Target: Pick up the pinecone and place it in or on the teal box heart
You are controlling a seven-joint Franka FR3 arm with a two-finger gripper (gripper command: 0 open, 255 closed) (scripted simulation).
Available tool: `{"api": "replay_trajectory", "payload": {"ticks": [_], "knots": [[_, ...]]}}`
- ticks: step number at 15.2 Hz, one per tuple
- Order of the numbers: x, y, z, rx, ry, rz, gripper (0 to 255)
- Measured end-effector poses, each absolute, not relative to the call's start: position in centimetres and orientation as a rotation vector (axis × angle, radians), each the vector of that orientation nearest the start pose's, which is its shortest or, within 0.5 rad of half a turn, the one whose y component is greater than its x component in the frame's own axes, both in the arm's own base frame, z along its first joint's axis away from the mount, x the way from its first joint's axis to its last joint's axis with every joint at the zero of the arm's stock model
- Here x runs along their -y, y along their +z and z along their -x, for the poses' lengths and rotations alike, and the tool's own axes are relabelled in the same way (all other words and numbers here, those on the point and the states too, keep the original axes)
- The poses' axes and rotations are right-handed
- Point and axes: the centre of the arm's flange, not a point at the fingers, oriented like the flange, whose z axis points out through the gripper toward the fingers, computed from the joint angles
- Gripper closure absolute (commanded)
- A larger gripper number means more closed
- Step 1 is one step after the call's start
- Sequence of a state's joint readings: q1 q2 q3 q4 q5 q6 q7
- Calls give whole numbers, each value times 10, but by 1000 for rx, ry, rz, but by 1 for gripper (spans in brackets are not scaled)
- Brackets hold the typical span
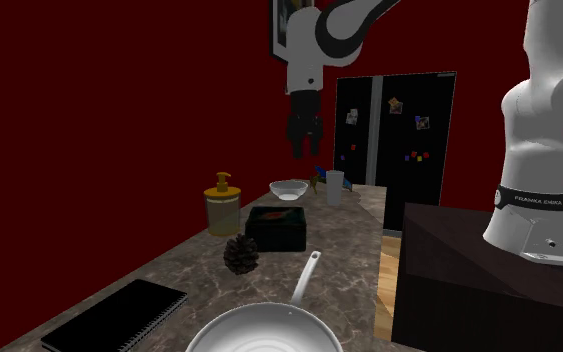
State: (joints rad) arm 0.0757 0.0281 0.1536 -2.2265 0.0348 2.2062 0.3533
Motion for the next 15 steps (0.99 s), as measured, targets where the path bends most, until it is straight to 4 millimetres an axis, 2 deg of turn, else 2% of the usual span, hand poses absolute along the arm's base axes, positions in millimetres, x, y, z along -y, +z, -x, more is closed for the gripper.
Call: {"api": "replay_trajectory", "payload": {"ticks": [15], "knots": [[-207,224,-631,-223,146,3080,0]]}}
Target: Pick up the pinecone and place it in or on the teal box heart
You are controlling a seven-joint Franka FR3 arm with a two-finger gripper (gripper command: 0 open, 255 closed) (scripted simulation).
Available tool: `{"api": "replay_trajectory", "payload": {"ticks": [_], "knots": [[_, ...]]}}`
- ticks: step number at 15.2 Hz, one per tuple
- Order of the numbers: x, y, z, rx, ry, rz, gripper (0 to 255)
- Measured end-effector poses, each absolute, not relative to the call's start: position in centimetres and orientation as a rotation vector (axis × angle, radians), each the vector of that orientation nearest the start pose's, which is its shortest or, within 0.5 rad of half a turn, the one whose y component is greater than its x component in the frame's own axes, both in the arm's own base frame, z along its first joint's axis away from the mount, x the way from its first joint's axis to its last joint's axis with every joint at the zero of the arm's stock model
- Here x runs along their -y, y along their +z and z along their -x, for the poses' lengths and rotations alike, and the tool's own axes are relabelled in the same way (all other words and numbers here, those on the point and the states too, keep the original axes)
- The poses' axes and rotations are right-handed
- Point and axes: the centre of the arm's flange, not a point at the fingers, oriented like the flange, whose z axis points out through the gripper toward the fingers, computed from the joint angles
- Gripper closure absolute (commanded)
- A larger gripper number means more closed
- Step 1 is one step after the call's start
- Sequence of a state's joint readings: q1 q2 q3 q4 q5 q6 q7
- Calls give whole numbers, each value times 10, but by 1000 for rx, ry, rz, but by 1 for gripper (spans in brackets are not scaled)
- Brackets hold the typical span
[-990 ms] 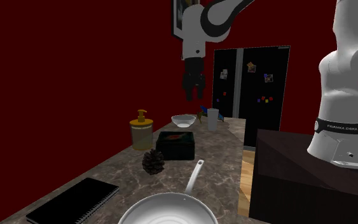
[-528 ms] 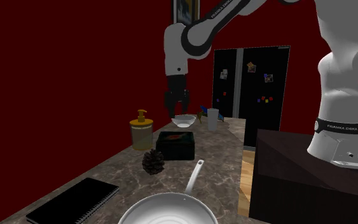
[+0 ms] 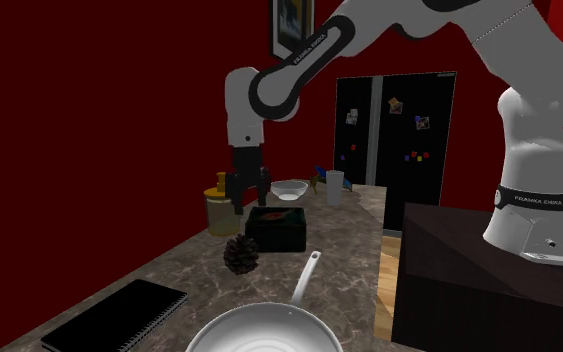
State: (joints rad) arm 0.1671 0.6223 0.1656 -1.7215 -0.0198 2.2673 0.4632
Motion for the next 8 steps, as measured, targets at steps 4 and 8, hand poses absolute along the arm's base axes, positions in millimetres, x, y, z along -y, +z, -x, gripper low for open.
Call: {"api": "replay_trajectory", "payload": {"ticks": [4,8], "knots": [[-219,198,-646,-223,155,3075,0],[-221,178,-645,-224,155,3075,0]]}}
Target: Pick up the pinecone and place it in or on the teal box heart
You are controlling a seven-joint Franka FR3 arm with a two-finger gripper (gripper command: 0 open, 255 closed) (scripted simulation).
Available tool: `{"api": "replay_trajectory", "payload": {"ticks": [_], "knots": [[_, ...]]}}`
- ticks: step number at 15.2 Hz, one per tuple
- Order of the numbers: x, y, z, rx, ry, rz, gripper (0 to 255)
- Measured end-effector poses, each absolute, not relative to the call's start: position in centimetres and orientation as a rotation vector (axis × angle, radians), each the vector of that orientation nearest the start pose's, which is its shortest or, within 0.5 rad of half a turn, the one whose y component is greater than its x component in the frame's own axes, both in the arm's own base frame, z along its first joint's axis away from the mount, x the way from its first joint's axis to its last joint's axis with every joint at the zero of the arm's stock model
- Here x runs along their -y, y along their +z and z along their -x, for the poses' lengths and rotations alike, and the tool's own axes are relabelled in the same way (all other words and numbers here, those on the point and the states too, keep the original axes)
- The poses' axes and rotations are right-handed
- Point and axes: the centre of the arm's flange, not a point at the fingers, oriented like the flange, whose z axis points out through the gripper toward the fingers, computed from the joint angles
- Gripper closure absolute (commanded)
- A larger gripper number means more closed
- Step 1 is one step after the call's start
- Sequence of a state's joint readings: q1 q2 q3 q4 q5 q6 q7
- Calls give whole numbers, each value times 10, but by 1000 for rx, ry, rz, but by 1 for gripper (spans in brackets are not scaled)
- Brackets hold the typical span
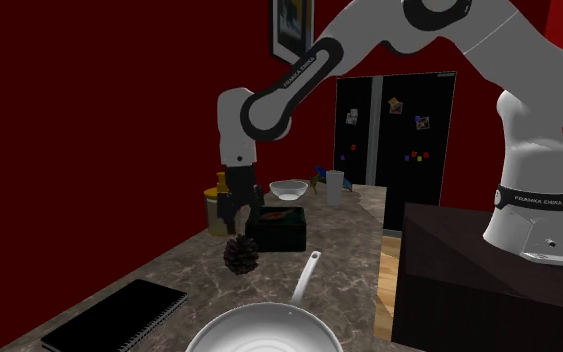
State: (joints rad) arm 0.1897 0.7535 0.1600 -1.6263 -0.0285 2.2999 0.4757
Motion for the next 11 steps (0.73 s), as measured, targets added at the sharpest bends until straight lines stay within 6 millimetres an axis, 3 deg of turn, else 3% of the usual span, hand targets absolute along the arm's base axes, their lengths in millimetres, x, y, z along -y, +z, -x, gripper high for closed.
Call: {"api": "replay_trajectory", "payload": {"ticks": [3,8,9,11], "knots": [[-223,165,-643,-223,155,3075,0],[-222,164,-644,-223,155,3075,0],[-222,164,-644,-223,155,3075,255],[-222,164,-644,-223,155,3075,255]]}}
